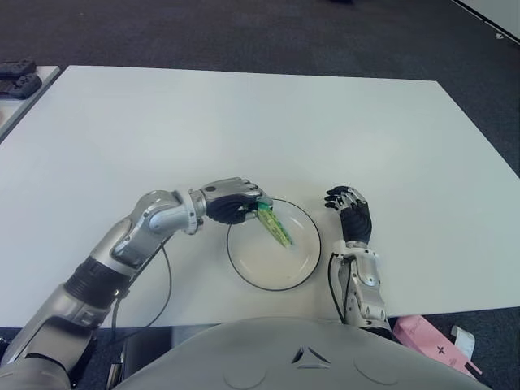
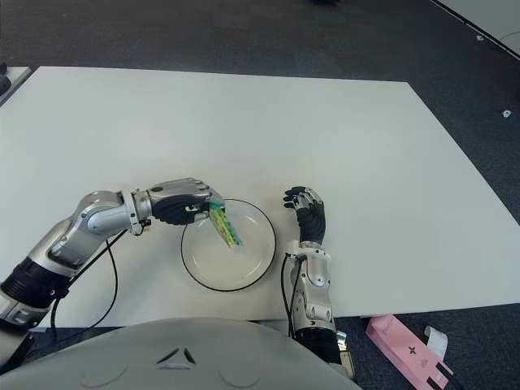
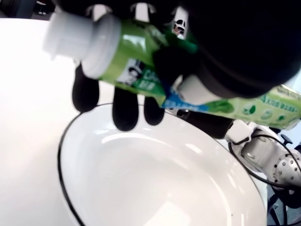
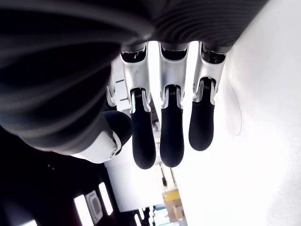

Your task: Put the toothpaste on the table into the plate.

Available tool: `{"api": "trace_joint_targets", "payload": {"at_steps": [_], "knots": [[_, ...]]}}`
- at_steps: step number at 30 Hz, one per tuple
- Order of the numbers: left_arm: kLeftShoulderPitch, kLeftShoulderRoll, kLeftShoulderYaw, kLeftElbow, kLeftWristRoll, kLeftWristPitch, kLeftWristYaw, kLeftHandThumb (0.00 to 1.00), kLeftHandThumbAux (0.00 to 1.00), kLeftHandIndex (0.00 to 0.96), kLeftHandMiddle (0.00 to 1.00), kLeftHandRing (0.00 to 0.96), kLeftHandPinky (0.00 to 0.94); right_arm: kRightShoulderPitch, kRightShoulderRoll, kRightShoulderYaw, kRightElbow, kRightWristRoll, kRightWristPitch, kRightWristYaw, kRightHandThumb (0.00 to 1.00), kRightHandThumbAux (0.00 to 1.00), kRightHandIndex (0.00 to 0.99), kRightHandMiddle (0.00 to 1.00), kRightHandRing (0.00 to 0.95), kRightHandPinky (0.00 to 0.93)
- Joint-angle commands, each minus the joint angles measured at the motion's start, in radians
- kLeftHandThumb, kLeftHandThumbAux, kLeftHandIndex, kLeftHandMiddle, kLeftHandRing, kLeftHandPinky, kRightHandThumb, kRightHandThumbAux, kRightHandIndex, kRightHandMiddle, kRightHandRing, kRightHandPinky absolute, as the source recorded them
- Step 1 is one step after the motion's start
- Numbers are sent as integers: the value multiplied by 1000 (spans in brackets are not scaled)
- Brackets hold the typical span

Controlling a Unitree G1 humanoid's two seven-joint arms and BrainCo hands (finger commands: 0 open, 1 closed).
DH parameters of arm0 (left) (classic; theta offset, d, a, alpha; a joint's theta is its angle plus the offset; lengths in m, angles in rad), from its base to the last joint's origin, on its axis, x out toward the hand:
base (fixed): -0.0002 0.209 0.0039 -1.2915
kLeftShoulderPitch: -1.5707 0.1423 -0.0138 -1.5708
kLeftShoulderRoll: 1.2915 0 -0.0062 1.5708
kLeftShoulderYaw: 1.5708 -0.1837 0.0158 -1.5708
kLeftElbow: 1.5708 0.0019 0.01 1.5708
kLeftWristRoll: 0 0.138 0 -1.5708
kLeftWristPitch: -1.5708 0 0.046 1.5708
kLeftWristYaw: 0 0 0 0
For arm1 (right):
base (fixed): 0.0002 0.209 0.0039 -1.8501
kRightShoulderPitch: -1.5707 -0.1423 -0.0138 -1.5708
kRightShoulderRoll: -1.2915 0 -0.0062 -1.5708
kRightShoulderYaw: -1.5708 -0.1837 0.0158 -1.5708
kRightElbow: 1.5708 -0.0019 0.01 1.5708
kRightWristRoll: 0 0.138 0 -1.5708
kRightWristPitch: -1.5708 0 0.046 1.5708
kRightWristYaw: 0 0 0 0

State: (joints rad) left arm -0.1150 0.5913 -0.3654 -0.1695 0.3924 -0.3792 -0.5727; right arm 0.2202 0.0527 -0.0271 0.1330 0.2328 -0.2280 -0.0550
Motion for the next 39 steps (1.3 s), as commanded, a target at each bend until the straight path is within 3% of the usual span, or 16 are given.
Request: {"api": "trace_joint_targets", "payload": {"at_steps": [1, 2, 3, 5, 6, 9, 15, 26, 39], "knots": [[19, 5, 31, -6, -28, -25, 18, 772, 677, 427, 504, 563, 534, 15, 43, -9, 25, -2, 34, -13, 706, 726, 429, 504, 497, 494], [17, 9, 35, -1, -26, -44, 24, 744, 685, 426, 487, 522, 503, 15, 43, -8, 24, -2, 35, -14, 706, 726, 429, 504, 497, 494], [16, 11, 37, 3, -24, -56, 27, 586, 612, 354, 375, 388, 393, 16, 44, -8, 23, -2, 36, -15, 706, 726, 429, 504, 497, 494], [15, 12, 43, 11, -20, -78, 31, 443, 549, 290, 276, 270, 297, 16, 43, -8, 21, -2, 37, -15, 706, 726, 429, 504, 497, 494], [14, 14, 48, 18, -17, -97, 37, 364, 525, 215, 193, 185, 227, 16, 43, -7, 21, -1, 38, -15, 706, 726, 429, 504, 498, 494], [18, 20, 66, 26, -30, -127, 44, 206, 477, 70, 63, 60, 101, 15, 43, -7, 20, 1, 40, -13, 706, 726, 429, 504, 500, 497], [35, 19, 95, 20, -67, -147, 46, 133, 448, 7, 6, 6, 10, 13, 41, -6, 22, 3, 40, -7, 706, 726, 429, 503, 500, 496], [33, 2, 128, 85, -58, -260, 124, 96, 420, 0, 0, 0, 0, 7, 42, -8, 28, 0, 41, -11, 706, 726, 429, 502, 500, 495], [21, -3, 130, 130, -47, -310, 161, 71, 400, 0, 0, 0, 0, 8, 40, -7, 31, -5, 32, -10, 704, 727, 429, 501, 496, 489]]}}
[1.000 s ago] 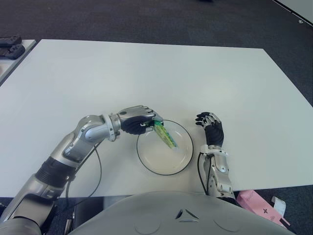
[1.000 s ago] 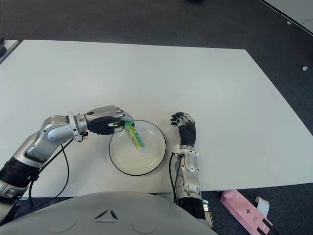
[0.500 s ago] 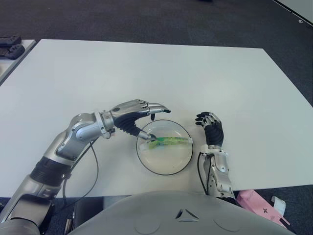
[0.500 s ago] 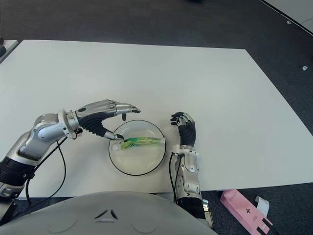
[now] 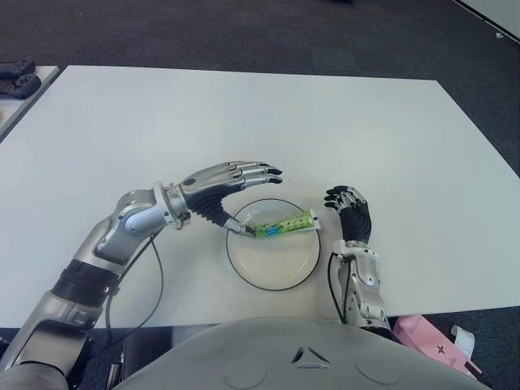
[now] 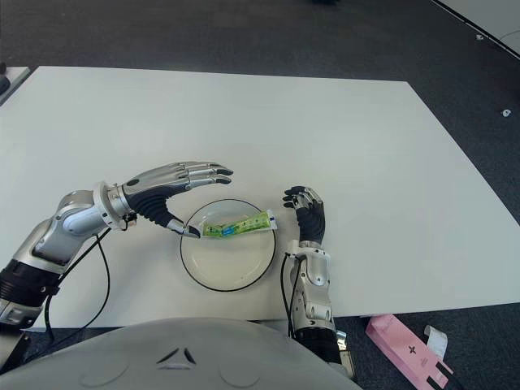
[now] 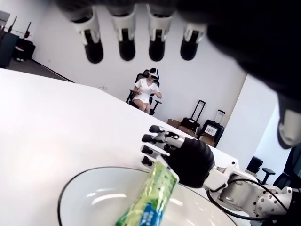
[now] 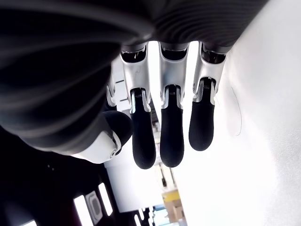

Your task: Put the toothpaste on the table into the plate.

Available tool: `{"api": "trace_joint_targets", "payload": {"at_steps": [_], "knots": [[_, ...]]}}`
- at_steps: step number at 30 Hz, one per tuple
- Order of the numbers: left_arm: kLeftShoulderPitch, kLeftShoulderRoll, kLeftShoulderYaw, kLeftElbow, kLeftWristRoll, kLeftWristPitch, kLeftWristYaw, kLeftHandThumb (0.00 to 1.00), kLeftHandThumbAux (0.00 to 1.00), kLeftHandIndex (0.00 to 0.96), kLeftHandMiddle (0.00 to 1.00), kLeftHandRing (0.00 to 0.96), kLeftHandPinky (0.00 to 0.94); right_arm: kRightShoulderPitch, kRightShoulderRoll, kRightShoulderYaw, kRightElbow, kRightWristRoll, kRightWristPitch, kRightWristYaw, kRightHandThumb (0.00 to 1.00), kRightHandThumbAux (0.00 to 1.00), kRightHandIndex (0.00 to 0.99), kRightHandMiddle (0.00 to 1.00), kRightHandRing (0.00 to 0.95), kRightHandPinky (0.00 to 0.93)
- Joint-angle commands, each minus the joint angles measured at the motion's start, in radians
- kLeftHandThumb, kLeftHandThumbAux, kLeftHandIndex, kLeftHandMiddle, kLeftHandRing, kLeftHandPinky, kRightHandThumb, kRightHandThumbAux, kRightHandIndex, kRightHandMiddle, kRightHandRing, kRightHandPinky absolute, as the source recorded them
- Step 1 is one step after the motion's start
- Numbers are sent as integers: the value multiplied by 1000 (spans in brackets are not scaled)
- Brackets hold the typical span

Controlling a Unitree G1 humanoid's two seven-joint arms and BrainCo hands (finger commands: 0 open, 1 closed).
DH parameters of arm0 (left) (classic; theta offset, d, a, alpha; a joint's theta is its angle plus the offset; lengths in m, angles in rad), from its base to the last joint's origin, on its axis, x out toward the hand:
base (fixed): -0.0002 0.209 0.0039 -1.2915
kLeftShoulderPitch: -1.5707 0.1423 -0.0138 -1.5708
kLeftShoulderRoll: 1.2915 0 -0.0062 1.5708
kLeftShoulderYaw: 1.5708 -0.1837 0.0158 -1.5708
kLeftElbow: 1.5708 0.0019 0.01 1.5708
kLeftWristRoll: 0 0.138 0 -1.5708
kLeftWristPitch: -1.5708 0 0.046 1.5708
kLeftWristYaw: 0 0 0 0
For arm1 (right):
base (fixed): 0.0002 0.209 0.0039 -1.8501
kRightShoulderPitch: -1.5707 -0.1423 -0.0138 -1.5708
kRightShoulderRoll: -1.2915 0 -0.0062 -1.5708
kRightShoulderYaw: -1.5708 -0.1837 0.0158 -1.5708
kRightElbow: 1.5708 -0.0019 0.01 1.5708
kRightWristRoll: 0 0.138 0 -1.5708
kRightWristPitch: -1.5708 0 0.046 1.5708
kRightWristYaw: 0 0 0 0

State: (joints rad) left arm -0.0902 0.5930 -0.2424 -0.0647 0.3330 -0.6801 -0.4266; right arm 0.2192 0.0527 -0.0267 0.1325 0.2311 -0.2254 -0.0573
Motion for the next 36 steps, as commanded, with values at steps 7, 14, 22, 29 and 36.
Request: {"api": "trace_joint_targets", "payload": {"at_steps": [7, 14, 22, 29, 36], "knots": [[-23, -38, 15, 71, 34, -3, 66, 51, 427, 0, 0, 0, 0, 8, 40, -8, 32, 0, 30, -5, 705, 727, 428, 501, 495, 489], [-110, -133, 58, 93, 14, 212, 110, 16, 535, 0, 7, 2, 69, 3, 38, -10, 37, 3, 32, 0, 705, 727, 429, 500, 494, 490], [-121, -252, 141, 9, 55, 476, 253, 0, 783, 136, 166, 125, 165, 0, 38, -12, 44, 6, 25, 5, 705, 727, 429, 500, 493, 490], [-93, -371, 247, -8, -36, 606, 386, 0, 922, 244, 271, 233, 252, -3, 38, -15, 46, 4, 15, 7, 705, 725, 429, 503, 494, 490], [-53, -423, 308, 48, -143, 562, 429, 0, 988, 333, 345, 306, 310, -9, 36, -23, 46, 7, 23, 5, 705, 725, 430, 506, 496, 492]]}}
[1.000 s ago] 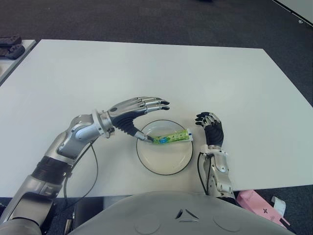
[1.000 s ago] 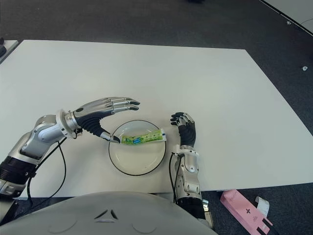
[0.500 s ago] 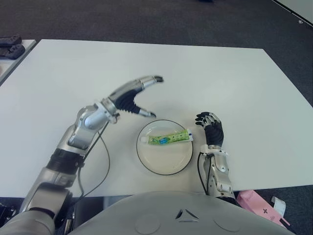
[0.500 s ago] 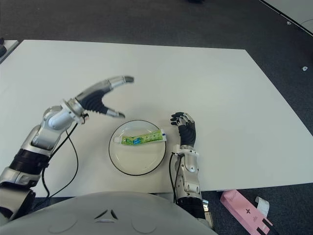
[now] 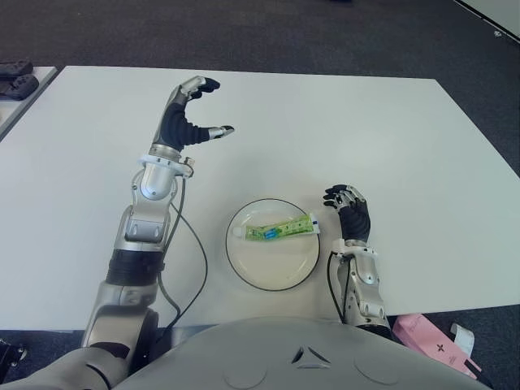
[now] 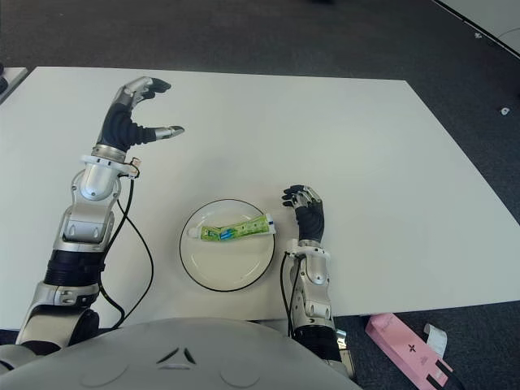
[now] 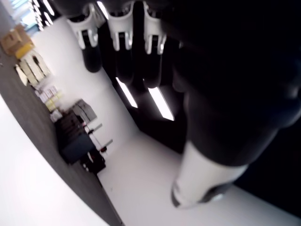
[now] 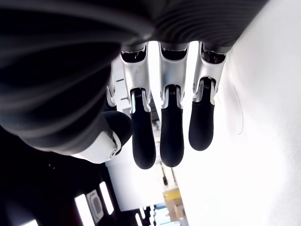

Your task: Put the toothpaste on the table into the plate.

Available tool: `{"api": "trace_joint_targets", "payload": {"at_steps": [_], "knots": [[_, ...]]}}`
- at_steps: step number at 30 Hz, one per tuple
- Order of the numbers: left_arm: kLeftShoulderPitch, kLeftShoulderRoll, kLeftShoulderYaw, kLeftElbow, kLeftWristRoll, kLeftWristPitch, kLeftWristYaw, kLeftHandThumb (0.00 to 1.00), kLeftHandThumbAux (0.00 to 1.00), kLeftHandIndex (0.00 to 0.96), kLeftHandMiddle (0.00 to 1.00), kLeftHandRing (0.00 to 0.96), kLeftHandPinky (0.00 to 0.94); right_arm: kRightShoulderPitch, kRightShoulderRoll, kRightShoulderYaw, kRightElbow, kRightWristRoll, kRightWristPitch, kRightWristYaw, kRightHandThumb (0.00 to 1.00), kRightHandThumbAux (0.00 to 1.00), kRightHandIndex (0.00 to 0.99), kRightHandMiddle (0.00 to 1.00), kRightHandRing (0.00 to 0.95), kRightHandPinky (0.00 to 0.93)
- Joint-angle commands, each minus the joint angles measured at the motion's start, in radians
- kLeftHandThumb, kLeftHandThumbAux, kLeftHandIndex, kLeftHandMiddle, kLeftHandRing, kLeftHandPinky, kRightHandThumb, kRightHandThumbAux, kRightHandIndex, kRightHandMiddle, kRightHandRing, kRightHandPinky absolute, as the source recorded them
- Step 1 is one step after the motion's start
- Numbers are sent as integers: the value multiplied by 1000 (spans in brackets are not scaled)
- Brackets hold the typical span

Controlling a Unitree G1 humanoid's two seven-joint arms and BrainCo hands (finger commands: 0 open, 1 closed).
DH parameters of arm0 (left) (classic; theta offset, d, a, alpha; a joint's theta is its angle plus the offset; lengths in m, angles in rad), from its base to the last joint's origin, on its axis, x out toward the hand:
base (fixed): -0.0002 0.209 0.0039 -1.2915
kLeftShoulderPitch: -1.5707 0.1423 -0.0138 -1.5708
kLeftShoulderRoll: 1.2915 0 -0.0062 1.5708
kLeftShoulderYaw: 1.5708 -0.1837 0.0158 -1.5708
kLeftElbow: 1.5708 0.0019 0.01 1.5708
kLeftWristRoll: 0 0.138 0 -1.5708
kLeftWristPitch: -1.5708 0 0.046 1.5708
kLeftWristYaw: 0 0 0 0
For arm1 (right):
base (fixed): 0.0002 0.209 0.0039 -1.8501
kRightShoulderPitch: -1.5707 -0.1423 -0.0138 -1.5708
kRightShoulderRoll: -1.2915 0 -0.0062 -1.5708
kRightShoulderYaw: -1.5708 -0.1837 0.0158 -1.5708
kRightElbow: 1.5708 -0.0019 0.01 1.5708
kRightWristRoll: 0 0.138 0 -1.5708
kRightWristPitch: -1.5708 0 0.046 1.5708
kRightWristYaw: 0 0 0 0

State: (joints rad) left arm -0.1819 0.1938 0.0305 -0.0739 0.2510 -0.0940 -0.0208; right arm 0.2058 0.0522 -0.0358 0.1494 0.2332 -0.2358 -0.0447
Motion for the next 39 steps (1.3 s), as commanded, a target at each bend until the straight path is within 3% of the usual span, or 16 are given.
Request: {"api": "trace_joint_targets", "payload": {"at_steps": [1, 13, 29, 39], "knots": [[45, -27, 41, 74, -71, -34, 27, 0, 992, 346, 356, 315, 321, 3, 37, -15, 29, 7, 35, -6, 706, 725, 430, 507, 496, 491], [23, -57, 127, 306, -235, -127, 15, 118, 998, 416, 419, 386, 397, -9, 34, -25, 23, 14, 55, -2, 707, 725, 430, 505, 499, 496], [81, -82, 123, 401, -245, -215, 27, 171, 998, 464, 429, 426, 432, -29, 19, -42, 29, 18, 69, 24, 706, 725, 430, 507, 499, 494], [128, -106, 115, 409, -263, -233, 14, 178, 998, 505, 452, 449, 447, -37, 17, -50, 26, 17, 83, 44, 704, 726, 429, 507, 496, 490]]}}
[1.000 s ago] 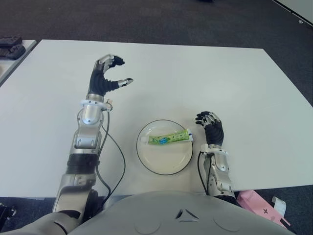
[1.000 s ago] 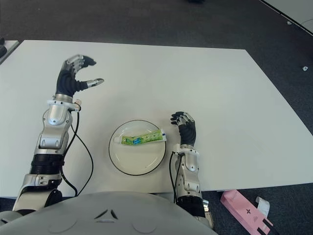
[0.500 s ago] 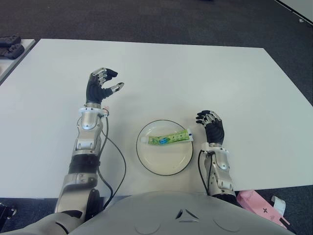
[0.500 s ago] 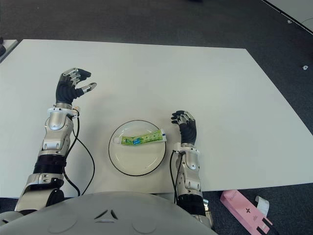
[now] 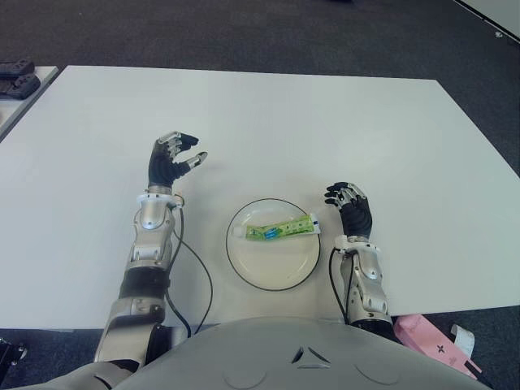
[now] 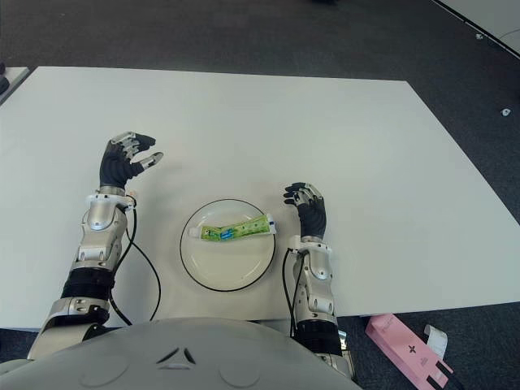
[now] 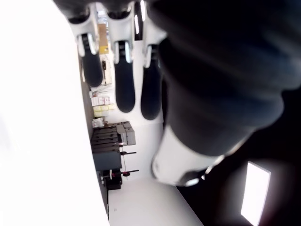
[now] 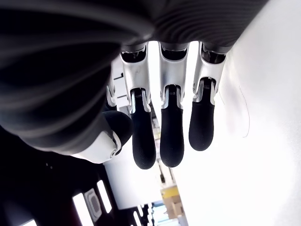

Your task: Put the toothpaste on the table into the plate.

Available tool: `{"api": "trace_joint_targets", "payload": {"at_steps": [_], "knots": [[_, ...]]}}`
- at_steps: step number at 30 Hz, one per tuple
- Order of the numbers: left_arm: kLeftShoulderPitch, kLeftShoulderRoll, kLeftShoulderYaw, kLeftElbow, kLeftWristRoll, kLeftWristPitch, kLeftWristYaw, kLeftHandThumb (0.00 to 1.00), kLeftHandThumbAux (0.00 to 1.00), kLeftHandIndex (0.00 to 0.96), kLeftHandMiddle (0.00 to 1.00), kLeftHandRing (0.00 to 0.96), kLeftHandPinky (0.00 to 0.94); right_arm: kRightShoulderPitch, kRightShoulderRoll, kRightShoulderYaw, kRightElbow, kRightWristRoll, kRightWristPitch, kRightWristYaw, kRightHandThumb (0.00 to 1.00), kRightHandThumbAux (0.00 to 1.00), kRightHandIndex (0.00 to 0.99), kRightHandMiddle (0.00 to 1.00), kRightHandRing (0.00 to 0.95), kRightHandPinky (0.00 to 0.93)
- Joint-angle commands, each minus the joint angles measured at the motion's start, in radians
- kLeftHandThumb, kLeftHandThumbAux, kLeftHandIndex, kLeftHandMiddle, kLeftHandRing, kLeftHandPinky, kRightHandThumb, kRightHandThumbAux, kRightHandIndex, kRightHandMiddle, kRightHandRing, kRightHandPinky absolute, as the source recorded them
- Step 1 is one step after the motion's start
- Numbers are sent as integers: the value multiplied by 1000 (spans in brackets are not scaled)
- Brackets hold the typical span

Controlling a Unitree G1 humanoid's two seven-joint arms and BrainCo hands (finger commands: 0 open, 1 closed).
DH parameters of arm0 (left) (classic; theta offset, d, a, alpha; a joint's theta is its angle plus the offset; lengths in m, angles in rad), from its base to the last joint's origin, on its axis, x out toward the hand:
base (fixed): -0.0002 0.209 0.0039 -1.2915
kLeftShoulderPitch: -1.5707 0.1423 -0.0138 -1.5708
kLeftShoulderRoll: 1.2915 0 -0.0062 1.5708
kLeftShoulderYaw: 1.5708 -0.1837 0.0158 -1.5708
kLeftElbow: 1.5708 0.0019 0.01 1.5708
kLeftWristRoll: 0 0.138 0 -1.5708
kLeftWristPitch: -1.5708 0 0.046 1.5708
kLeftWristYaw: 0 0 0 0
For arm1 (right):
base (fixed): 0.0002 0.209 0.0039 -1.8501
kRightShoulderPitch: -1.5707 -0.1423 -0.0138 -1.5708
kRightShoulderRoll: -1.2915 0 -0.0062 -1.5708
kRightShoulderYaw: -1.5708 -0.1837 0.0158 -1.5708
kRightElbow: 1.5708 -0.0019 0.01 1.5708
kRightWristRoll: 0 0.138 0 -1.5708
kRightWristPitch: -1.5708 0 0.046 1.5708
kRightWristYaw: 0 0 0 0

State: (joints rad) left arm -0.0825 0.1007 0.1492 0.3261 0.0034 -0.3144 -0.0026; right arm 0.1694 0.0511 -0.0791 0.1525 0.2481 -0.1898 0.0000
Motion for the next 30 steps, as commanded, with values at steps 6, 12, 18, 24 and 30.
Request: {"api": "trace_joint_targets", "payload": {"at_steps": [6, 12, 18, 24, 30], "knots": [[67, -25, -13, -8, -32, -13, -16, 158, 998, 503, 455, 453, 448, -5, 19, -7, 19, -2, 48, 1, 704, 726, 429, 504, 492, 485], [103, -37, -24, -19, -62, -16, -50, 124, 998, 502, 465, 472, 485, -11, 18, -6, 18, -2, 60, 7, 703, 727, 429, 500, 486, 480], [151, -65, -36, -64, -82, -4, -62, 113, 998, 527, 475, 492, 512, -14, 18, -6, 17, -1, 68, 17, 702, 727, 429, 503, 491, 488], [177, -59, -47, -76, -84, -17, -77, 91, 998, 533, 496, 516, 524, -19, 15, -10, 21, 1, 70, 30, 701, 727, 429, 505, 495, 488], [194, -62, -47, -70, -96, -23, -85, 64, 998, 533, 522, 535, 523, -23, 10, -15, 26, -7, 69, 36, 700, 728, 429, 504, 494, 483]]}}
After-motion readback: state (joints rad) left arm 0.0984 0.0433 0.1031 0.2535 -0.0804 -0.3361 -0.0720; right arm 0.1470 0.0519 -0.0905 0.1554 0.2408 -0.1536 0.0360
